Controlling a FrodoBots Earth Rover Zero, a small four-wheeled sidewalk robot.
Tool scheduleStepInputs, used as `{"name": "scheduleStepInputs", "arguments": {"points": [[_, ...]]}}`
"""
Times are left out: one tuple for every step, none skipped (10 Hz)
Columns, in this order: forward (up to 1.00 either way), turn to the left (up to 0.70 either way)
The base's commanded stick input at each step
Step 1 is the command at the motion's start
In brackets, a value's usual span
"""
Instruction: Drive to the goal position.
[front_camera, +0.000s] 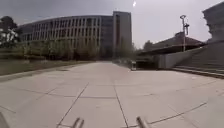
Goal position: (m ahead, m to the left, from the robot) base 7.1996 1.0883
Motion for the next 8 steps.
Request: {"name": "scheduleStepInputs", "arguments": {"points": [[0.7, 0.01], [0.7, 0.01], [0.7, 0.01], [0.7, 0.01], [0.7, 0.01], [0.7, 0.01], [0.7, 0.01], [0.7, 0.01]]}}
